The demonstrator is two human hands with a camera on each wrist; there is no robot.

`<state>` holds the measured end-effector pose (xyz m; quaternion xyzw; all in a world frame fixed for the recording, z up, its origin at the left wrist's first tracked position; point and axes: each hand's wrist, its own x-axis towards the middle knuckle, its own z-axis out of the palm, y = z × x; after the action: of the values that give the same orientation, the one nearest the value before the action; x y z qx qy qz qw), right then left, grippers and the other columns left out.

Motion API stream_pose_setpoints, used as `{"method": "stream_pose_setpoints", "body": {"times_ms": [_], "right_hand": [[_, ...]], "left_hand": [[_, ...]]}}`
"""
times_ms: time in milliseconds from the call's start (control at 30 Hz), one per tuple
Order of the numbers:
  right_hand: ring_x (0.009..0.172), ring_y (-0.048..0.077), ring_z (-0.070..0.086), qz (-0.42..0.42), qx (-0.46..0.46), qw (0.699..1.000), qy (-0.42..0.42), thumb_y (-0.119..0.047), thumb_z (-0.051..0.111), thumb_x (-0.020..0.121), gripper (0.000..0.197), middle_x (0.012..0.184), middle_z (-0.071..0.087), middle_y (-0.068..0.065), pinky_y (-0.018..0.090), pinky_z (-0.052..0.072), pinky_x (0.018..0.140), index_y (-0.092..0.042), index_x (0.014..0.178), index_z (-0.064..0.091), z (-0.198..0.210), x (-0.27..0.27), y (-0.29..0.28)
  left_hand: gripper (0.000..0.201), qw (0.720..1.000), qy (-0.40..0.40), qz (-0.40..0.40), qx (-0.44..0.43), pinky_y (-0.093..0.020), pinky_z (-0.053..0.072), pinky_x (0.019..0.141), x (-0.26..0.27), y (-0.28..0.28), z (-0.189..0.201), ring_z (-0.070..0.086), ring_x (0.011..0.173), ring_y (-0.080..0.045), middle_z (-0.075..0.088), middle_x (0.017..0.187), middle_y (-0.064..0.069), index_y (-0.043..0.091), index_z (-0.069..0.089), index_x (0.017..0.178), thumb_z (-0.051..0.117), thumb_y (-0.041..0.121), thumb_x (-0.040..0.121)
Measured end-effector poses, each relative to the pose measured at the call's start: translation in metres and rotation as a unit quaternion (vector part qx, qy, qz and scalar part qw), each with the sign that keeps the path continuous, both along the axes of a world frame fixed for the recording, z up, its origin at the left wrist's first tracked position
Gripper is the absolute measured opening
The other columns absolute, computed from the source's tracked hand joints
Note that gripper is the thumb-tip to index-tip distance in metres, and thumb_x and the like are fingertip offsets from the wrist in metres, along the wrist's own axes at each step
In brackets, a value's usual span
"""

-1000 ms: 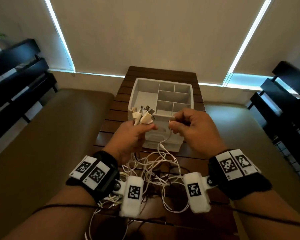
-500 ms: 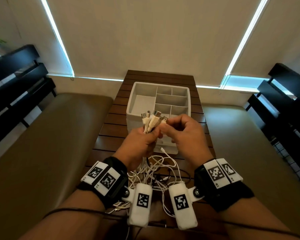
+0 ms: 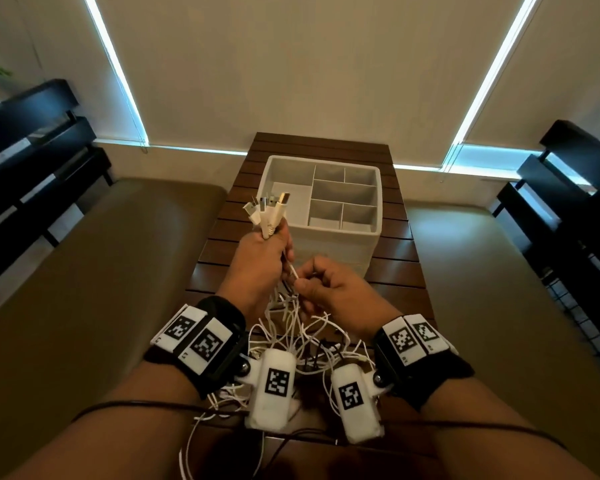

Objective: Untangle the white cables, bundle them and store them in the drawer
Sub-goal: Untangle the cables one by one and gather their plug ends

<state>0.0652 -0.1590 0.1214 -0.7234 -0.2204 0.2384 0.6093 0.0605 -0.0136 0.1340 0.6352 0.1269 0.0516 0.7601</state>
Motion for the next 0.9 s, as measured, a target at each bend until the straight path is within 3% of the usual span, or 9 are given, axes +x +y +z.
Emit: {"method": "stream_pose_setpoints", "body": {"times_ms": [133, 233, 300, 333, 400, 533, 700, 833, 900], "right_hand": [[0.058, 0.012, 0.055, 0.037, -0.04, 0.998, -0.024, -0.011, 0.055, 0.095, 0.014, 0.068, 0.057, 0.007, 0.021, 0.047, 0.056, -0.013, 0.081, 0.057, -0.007, 0.005, -0.009], [0.059, 0.005, 0.056, 0.006, -0.091, 0.995, -0.041, -0.014, 0.057, 0.094, 0.017, 0.067, 0.06, -0.003, 0.021, 0.046, 0.059, -0.016, 0.078, 0.06, -0.022, 0.014, -0.025], [0.059, 0.002, 0.056, -0.012, -0.135, 0.989, -0.055, -0.016, 0.058, 0.094, 0.017, 0.066, 0.06, -0.006, 0.02, 0.046, 0.061, -0.017, 0.076, 0.061, -0.034, 0.02, -0.036], [0.057, -0.002, 0.055, -0.021, -0.165, 0.984, -0.068, -0.016, 0.058, 0.094, 0.018, 0.065, 0.06, -0.007, 0.018, 0.044, 0.061, -0.017, 0.075, 0.061, -0.039, 0.022, -0.04], [0.055, -0.006, 0.051, -0.054, -0.222, 0.968, -0.103, -0.019, 0.058, 0.093, 0.021, 0.065, 0.057, -0.009, 0.015, 0.041, 0.06, -0.02, 0.072, 0.058, -0.046, 0.025, -0.049], [0.064, 0.006, 0.056, -0.12, -0.232, 0.951, -0.164, -0.023, 0.059, 0.092, 0.024, 0.066, 0.059, -0.006, 0.027, 0.045, 0.064, -0.026, 0.069, 0.058, -0.038, 0.026, -0.054], [0.06, 0.008, 0.055, -0.103, -0.221, 0.937, -0.249, -0.026, 0.061, 0.091, 0.014, 0.065, 0.061, -0.003, 0.029, 0.047, 0.061, -0.019, 0.081, 0.067, 0.003, 0.022, -0.035], [0.082, 0.0, 0.063, -0.062, -0.163, 0.931, -0.321, -0.019, 0.063, 0.09, 0.017, 0.092, 0.072, -0.008, 0.017, 0.048, 0.074, -0.023, 0.104, 0.072, 0.024, 0.022, -0.024], [0.08, -0.001, 0.061, -0.04, -0.177, 0.93, -0.32, -0.02, 0.061, 0.091, 0.018, 0.092, 0.071, -0.01, 0.017, 0.047, 0.074, -0.022, 0.106, 0.071, 0.024, 0.022, -0.023]], "left_hand": [[0.039, 0.996, 0.008, 0.012, -0.091, -0.037, 0.053, 0.058, -0.003, 0.012, 0.007, 0.05, 0.046, -0.015, 0.042, 0.048, 0.003, 0.016, 0.048, 0.067, 0.048, 0.04, 0.098], [0.034, 0.996, -0.006, 0.032, -0.077, -0.021, 0.034, 0.037, -0.003, 0.029, 0.022, 0.034, 0.037, -0.006, 0.037, 0.046, 0.008, 0.021, 0.049, 0.069, 0.049, 0.038, 0.099], [0.029, 0.992, -0.043, 0.051, 0.104, -0.023, 0.031, 0.042, -0.005, 0.041, 0.037, 0.035, 0.043, -0.004, 0.042, 0.051, 0.013, 0.027, 0.056, 0.072, 0.052, 0.037, 0.098], [0.021, 0.97, -0.073, 0.052, 0.228, -0.024, 0.035, 0.046, -0.009, 0.046, 0.047, 0.04, 0.048, -0.002, 0.047, 0.056, 0.014, 0.031, 0.058, 0.076, 0.055, 0.038, 0.096], [0.01, 0.908, -0.123, 0.054, 0.396, -0.008, 0.037, 0.051, -0.017, 0.051, 0.067, 0.049, 0.061, 0.002, 0.053, 0.07, 0.017, 0.031, 0.056, 0.088, 0.063, 0.038, 0.091], [0.013, 0.865, -0.136, 0.058, 0.48, -0.006, 0.035, 0.051, -0.02, 0.048, 0.077, 0.055, 0.065, -0.011, 0.052, 0.068, 0.015, 0.021, 0.058, 0.085, 0.067, 0.031, 0.087], [0.023, 0.92, -0.099, -0.027, 0.379, -0.043, 0.056, 0.073, -0.017, 0.019, 0.037, 0.069, 0.081, -0.02, 0.073, 0.084, -0.005, 0.015, 0.073, 0.093, 0.073, 0.034, 0.082], [0.006, 0.922, -0.084, -0.108, 0.363, -0.026, 0.048, 0.059, -0.018, -0.005, 0.022, 0.062, 0.065, -0.002, 0.07, 0.074, 0.001, 0.02, 0.072, 0.084, 0.074, 0.026, 0.083], [0.012, 0.917, -0.074, -0.108, 0.377, -0.017, 0.04, 0.052, -0.016, -0.005, 0.021, 0.055, 0.055, 0.001, 0.063, 0.065, 0.007, 0.024, 0.066, 0.075, 0.073, 0.027, 0.085]]}}
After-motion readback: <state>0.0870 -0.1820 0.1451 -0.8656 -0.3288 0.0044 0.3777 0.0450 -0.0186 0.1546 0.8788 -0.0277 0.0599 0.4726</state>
